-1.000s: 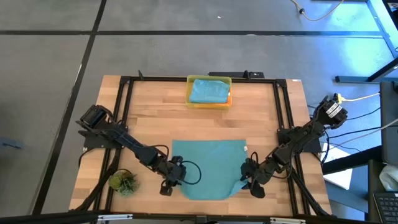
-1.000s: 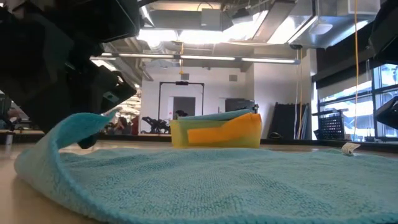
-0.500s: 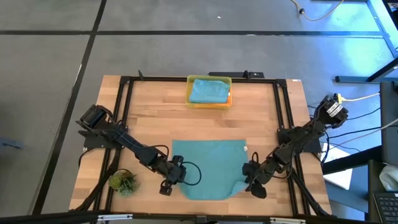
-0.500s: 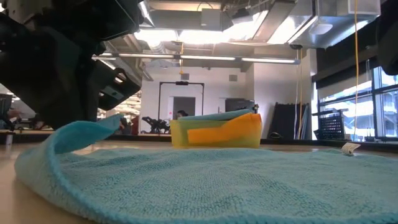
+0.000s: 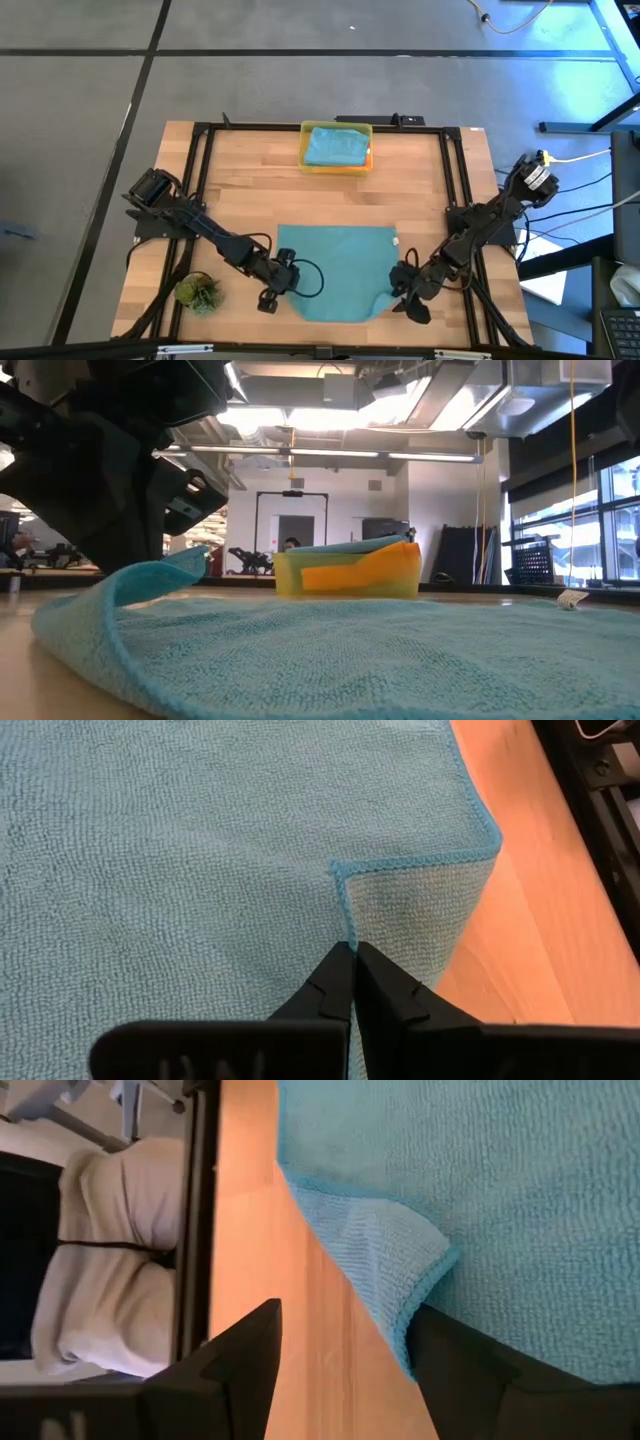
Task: Fold microfiber towels
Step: Fold the blue microfiber cloth
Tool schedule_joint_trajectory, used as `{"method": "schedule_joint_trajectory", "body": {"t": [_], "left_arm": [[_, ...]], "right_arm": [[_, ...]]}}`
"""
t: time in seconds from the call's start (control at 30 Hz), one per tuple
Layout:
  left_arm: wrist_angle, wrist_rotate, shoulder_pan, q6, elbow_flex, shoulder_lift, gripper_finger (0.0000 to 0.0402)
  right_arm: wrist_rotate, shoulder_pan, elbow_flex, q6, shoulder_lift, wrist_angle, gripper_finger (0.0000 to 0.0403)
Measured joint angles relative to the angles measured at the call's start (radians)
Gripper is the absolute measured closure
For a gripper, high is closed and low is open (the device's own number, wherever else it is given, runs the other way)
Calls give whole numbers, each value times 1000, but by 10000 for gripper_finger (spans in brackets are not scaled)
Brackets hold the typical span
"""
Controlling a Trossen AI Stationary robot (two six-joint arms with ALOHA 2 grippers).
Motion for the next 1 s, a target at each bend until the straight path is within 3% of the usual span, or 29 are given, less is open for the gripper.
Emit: {"method": "schedule_joint_trajectory", "body": {"t": [0.17, 0.4, 0.57, 0.8, 0.9, 1.0], "left_arm": [[0, 0, 0, -3, 0, 0, 401], [2, 0, 2, -3, 0, 0, 400], [3, 0, 2, -6, 0, 1, 399], [3, 0, 2, -9, 0, 1, 400], [4, -10, 2, -16, 0, 0, 401], [3, -20, 1, -36, 0, 0, 401]], "right_arm": [[-2, 0, 0, -1, 50, 16, 214], [-68, -14, 0, -25, 138, 170, 251], [-79, -32, 0, -70, 162, 277, 257], [-75, -40, 0, -132, 163, 293, 263], [-28, -40, 0, -182, 163, 294, 294], [-3, -40, 0, -216, 163, 298, 353]]}}
